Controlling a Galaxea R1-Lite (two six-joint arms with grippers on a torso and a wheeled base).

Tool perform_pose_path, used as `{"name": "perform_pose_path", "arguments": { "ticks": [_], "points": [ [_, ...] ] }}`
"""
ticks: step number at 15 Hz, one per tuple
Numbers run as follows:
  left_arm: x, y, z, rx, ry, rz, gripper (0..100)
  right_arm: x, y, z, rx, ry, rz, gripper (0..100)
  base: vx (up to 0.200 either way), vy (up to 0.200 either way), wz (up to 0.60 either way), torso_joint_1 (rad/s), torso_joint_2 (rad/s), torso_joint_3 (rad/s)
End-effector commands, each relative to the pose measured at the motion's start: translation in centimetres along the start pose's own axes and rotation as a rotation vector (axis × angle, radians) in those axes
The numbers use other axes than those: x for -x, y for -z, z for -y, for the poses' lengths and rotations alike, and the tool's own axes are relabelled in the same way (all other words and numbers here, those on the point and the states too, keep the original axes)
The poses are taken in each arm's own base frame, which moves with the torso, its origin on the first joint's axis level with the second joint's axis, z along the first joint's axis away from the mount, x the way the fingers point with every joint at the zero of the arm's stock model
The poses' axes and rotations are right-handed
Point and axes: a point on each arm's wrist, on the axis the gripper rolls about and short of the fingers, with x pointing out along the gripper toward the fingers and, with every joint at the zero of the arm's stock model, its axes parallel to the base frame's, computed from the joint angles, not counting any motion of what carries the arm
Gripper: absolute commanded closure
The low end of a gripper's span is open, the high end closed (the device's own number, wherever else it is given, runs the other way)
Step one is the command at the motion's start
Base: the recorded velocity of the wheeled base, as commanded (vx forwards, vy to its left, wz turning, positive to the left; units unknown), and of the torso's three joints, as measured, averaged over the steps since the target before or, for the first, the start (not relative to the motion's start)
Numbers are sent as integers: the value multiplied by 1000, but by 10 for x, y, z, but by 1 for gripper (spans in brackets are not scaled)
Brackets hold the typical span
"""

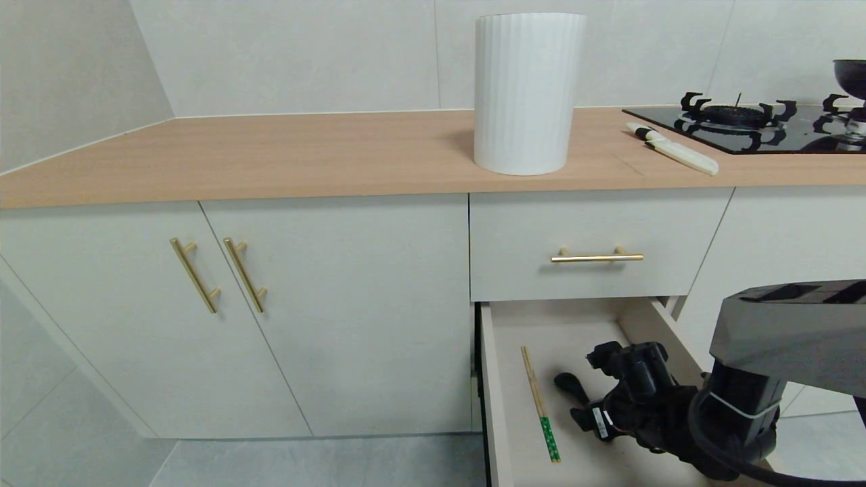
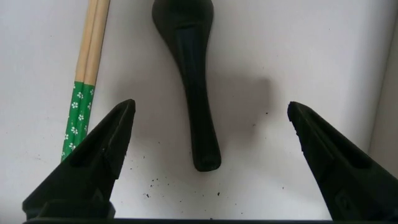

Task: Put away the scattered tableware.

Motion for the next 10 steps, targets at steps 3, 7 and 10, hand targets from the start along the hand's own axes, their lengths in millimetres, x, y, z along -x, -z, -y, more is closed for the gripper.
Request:
{"name": "perform_pose_path", "arguments": {
  "ticks": [3,7,10],
  "points": [
    [0,0,0,0,-1,0,0,23,-17,4,-40,-4,62,0,0,0,0,0,0,0],
    [0,0,0,0,-1,0,0,76,-41,12,-53,-9,109,0,0,0,0,0,0,0],
    [0,0,0,0,1,0,0,115,-49,11,-77,-31,79,0,0,0,0,0,0,0]
  ]
}}
